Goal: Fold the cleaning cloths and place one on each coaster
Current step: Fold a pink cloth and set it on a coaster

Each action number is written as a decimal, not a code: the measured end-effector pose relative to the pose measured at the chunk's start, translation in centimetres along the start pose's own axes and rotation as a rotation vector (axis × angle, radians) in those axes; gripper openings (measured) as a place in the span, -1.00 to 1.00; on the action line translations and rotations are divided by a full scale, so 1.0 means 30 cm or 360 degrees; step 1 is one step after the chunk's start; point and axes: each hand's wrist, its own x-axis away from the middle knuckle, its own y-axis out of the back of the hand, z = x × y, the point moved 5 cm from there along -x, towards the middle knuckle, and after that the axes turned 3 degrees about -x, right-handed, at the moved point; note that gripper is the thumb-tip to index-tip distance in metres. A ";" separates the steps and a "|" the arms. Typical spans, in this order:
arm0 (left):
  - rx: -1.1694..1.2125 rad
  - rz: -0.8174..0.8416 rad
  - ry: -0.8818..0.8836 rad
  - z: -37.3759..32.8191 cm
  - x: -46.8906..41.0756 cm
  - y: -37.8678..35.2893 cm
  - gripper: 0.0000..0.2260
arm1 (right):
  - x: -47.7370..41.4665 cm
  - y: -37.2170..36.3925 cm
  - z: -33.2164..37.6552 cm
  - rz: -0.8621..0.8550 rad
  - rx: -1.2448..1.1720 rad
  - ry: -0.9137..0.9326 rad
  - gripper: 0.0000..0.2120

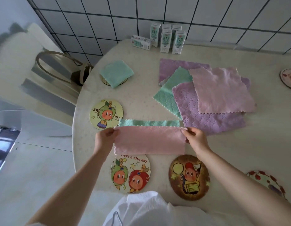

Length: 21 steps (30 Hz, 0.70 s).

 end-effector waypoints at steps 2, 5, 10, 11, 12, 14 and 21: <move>-0.0043 -0.0023 0.0027 -0.009 -0.051 -0.023 -0.88 | -0.065 -0.015 -0.013 -0.0012 0.0047 -0.0057 -0.90; -0.0195 -0.0024 0.0008 -0.019 -0.107 -0.052 -0.84 | -0.136 -0.024 -0.028 -0.0041 0.0142 -0.0089 -0.86; -0.0394 0.0013 0.0040 -0.011 -0.170 -0.088 -0.85 | -0.226 -0.035 -0.077 -0.0038 0.0251 -0.0211 -0.82; -0.0432 0.0018 0.0049 -0.007 -0.181 -0.092 -0.84 | -0.243 -0.037 -0.091 -0.0047 0.0261 -0.0229 -0.82; -0.0464 0.0021 0.0052 -0.004 -0.190 -0.095 -0.82 | -0.258 -0.038 -0.100 -0.0063 0.0269 -0.0246 -0.83; -0.0506 0.0021 0.0060 0.002 -0.206 -0.103 -0.78 | -0.280 -0.043 -0.107 -0.0081 0.0272 -0.0260 -0.84; -0.0609 -0.0023 0.0078 0.003 -0.232 -0.118 -0.71 | -0.292 -0.056 -0.057 -0.0146 0.0502 -0.0107 -0.89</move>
